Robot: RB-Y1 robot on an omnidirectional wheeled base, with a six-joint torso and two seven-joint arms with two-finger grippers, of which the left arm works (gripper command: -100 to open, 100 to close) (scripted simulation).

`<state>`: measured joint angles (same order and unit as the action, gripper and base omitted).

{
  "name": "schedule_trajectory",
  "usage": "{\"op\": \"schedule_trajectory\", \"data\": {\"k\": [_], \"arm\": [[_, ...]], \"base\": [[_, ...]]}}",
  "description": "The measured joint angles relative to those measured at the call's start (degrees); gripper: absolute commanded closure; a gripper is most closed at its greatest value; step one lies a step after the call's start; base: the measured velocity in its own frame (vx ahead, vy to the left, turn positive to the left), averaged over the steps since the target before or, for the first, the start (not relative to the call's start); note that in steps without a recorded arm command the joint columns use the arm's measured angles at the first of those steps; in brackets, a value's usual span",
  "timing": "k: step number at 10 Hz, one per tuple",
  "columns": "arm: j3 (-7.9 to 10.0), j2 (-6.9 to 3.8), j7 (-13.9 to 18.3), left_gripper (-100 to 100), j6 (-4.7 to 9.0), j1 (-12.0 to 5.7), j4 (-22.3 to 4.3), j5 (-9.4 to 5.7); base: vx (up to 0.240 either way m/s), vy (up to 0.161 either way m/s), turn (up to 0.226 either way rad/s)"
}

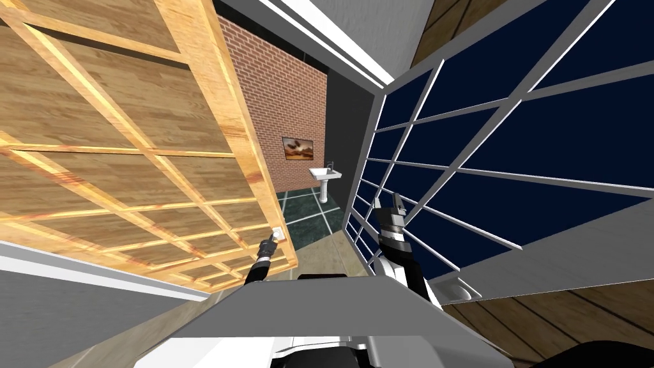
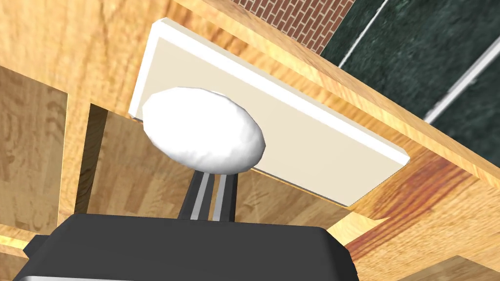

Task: Pull the door open

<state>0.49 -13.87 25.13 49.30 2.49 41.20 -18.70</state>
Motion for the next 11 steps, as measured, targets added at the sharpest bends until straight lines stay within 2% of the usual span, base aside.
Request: {"op": "schedule_trajectory", "data": {"k": [1,3,4,6,11], "arm": [[-0.39,-0.07,1.45,-100,-0.21,-0.11,0.09,-0.81],[-0.45,-0.5,3.8,-100,-0.08,-0.24,0.12,-2.21],[-1.05,-0.16,5.16,-100,0.18,-0.42,-0.22,-2.63],[-1.68,0.22,7.44,-100,-0.1,-0.12,0.72,-3.69],[-3.18,0.61,15.03,-100,-0.32,-0.08,1.81,-7.08]], "base": [[-0.067,0.047,-0.009],[-0.114,0.017,-0.072],[-0.086,-0.043,-0.054],[-0.061,-0.019,-0.038],[-0.061,0.014,-0.043]]}}
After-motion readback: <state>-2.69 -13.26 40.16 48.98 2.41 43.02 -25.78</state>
